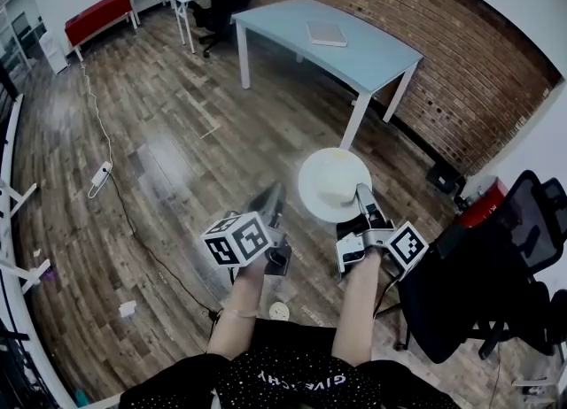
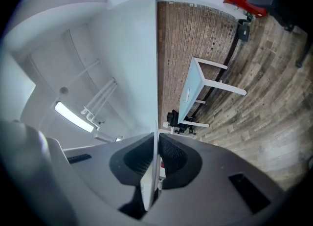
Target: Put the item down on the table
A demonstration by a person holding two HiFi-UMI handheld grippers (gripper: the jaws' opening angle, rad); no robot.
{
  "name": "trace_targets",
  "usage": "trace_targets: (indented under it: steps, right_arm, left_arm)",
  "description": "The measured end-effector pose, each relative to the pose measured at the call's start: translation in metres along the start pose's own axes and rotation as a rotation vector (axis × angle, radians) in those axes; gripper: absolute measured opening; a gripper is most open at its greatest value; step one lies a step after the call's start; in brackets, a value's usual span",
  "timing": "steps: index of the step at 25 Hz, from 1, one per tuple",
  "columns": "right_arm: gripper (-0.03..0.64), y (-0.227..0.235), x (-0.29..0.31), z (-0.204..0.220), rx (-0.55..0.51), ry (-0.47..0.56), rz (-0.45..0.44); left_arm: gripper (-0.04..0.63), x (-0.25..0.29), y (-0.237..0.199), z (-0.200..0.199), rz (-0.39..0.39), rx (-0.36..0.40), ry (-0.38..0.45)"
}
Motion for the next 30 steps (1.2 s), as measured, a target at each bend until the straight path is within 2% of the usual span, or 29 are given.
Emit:
trace_targets:
  steps: [7,17,22,30]
  right_arm:
    - [0.031,0.011,0.02,-0.009,0.035,0.009,0.002]
    - [0.031,0.033,0.044,-0.027,0.028,0.039,0.025]
    - [0.031,0.043,0.078,-0.046,0.01,0.05,0.021]
    - [0.031,0.078,0.163,-0.079,0.029,0.061,0.043]
  left_arm:
    - [0.011,0.023,-0.006,-0.012,-0.001,-0.013,0.004]
    - [0.011,0.065,-0.022,-0.013,0.01,-0.028,-0.026]
    - [0.011,0.107,-0.029,-0.023,0.027,-0.031,-0.033]
    - [0.011,0.203,-0.053,-0.055,0.029,-0.036,-0.063]
Point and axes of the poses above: the fingertips, and each gripper's own axes: x forward along the fingers, y to its right, z out of its underside, the point moved 6 cm from there along -x, backward along the fingers, and after that the axes turned 6 degrees about -z, right-handed, at the moved point
